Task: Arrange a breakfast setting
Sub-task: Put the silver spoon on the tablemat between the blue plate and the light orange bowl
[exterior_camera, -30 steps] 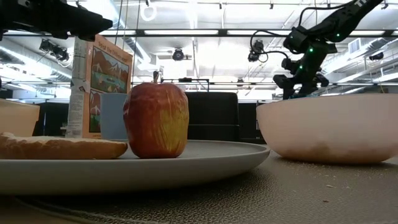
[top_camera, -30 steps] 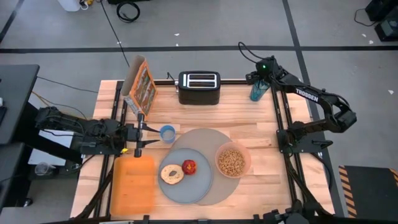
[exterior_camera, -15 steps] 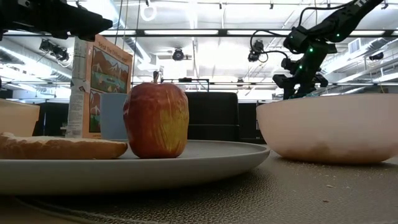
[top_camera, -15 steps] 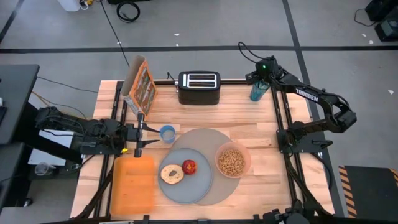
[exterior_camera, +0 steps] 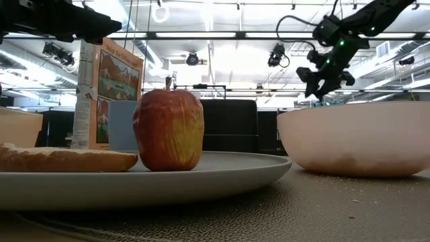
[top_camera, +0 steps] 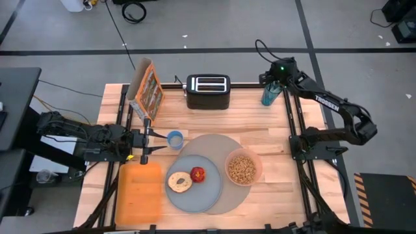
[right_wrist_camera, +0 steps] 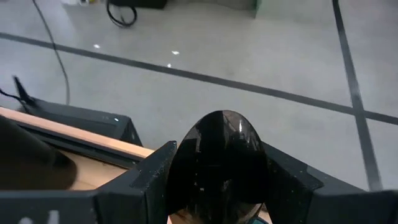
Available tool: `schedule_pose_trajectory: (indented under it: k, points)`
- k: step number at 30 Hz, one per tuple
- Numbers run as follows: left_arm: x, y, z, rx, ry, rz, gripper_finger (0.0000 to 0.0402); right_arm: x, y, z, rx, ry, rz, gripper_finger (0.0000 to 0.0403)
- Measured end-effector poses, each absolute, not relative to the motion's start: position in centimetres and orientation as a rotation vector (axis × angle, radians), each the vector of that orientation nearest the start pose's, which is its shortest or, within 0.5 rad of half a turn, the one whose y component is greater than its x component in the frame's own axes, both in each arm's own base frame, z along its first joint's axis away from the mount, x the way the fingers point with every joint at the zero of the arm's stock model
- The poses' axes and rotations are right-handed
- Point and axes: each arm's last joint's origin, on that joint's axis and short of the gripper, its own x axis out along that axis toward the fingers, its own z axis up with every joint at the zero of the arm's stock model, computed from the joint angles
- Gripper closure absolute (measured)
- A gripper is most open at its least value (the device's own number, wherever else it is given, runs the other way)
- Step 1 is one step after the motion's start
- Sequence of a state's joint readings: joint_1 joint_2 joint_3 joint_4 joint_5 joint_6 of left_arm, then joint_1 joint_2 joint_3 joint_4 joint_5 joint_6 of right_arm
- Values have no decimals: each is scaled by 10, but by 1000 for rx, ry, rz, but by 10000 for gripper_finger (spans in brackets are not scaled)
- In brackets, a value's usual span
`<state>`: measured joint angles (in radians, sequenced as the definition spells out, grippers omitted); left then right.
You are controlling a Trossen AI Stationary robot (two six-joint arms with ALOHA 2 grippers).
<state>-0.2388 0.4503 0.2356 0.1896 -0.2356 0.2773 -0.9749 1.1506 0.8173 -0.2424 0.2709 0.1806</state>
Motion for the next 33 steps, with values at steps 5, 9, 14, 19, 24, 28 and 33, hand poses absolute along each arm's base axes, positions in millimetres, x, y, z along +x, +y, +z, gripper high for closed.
schedule_pose_trajectory:
  k: [5, 9, 14, 19, 24, 28, 33]
  points:
    - [128, -24, 222, 287, 24, -7, 235, 125, -197, 283, 347, 404, -1247, 195]
    - [128, -24, 222, 288, 24, -7, 235, 119, -188, 294, 324, 353, -1241, 195]
    - [128, -24, 222, 287, 23, -7, 235, 111, -176, 309, 274, 296, -1237, 195]
    - [128, -24, 222, 287, 23, -7, 235, 105, -162, 321, 228, 237, -1222, 195]
    - [128, -24, 222, 282, 23, -7, 235, 101, -151, 332, 195, 168, -1193, 195]
    - [128, -24, 222, 279, 24, -7, 235, 99, -143, 342, 160, 102, -1174, 195]
    - [128, -24, 222, 279, 25, -7, 235, 95, -133, 353, 106, 27, -1157, 195]
